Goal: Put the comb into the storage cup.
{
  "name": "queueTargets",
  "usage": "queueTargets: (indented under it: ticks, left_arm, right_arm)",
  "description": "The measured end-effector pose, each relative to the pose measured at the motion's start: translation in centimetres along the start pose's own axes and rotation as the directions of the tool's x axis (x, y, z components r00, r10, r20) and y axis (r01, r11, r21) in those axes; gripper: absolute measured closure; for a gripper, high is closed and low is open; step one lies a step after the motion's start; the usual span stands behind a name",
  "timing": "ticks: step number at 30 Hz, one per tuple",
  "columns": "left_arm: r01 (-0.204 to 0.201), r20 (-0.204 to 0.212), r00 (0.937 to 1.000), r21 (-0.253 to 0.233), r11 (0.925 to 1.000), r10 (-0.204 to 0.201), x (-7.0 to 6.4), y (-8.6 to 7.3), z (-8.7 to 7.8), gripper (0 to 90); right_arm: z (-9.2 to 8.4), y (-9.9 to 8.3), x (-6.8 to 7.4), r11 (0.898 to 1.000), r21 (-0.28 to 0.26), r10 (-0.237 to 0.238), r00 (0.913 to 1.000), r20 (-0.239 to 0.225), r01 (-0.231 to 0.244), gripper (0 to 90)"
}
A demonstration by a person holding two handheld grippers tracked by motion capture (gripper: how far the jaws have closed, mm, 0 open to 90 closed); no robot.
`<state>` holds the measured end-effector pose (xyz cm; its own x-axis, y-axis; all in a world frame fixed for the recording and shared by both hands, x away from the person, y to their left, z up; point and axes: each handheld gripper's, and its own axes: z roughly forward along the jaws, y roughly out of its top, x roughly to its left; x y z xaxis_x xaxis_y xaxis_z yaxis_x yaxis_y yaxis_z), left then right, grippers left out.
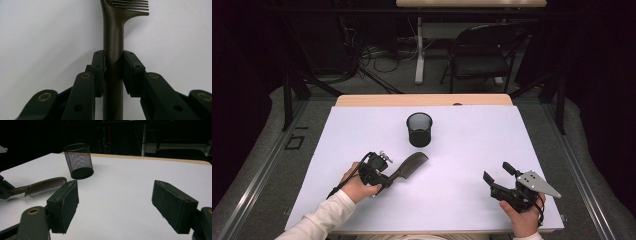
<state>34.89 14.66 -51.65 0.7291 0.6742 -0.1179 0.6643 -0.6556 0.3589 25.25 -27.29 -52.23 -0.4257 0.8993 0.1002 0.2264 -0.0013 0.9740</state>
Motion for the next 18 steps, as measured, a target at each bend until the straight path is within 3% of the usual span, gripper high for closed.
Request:
queueTargets:
  ticks: [8, 18]
  left_arm:
    - [-0.005, 0.018, 0.9998, -0.104, 0.9945, 0.007, -0.2, 0.2, -1.6, 72.6]
    - [-0.004, 0.038, 0.9992, -0.242, 0.9703, 0.014, -0.9, 1.0, -3.0, 72.6]
  right_arm:
    - [0.0, 0.0, 0.1, 1.000, 0.004, 0.000, 1.0000, 0.002, 0.000, 21.5]
    - [0.0, 0.0, 0.1, 1.000, 0.004, 0.000, 1.0000, 0.002, 0.000, 21.5]
